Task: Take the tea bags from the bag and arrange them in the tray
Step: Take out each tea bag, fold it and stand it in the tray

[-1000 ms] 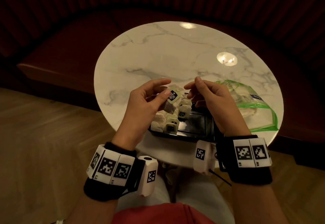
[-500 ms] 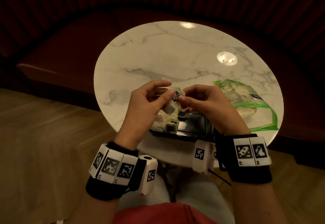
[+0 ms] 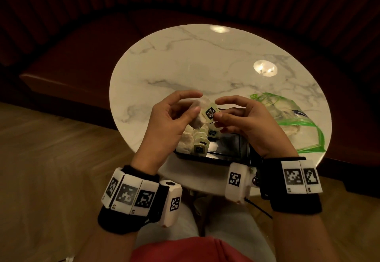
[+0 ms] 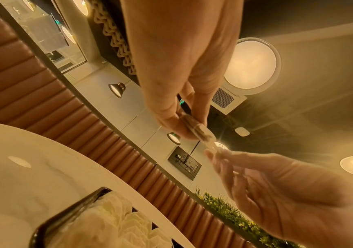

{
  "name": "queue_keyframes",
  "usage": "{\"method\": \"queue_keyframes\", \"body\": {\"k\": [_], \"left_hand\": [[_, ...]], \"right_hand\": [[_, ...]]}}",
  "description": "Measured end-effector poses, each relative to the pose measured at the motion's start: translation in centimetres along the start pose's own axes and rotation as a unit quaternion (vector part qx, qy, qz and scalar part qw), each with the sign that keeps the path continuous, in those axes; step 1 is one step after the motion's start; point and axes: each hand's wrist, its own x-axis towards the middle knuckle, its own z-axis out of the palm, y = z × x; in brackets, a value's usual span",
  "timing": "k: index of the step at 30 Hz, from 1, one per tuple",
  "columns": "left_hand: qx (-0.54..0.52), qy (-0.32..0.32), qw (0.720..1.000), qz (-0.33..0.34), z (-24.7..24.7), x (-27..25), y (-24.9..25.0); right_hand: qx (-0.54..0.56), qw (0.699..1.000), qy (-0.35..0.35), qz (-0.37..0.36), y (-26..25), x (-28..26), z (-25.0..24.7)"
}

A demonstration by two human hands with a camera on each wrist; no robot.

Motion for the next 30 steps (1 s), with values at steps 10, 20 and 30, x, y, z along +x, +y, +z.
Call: {"method": "queue_keyframes", "body": {"k": [10, 20, 30], "left_hand": [[-0.012, -0.001, 1.0, -0.014, 0.2, -0.1, 0.0], [0.033, -0.044, 0.998, 0.008, -0.2, -0.2, 0.3], [0.098, -0.008, 0.995, -0.005, -0.1, -0.1, -0.4]], "right_hand": [[0.152, 0.985, 0.013, 0.084, -0.4, 0.1, 0.8], [0.267, 0.952, 0.104, 0.112, -1.0, 0.4, 0.7], [0.162, 0.984, 0.02, 0.069, -0.8, 0.0, 1.1]]}}
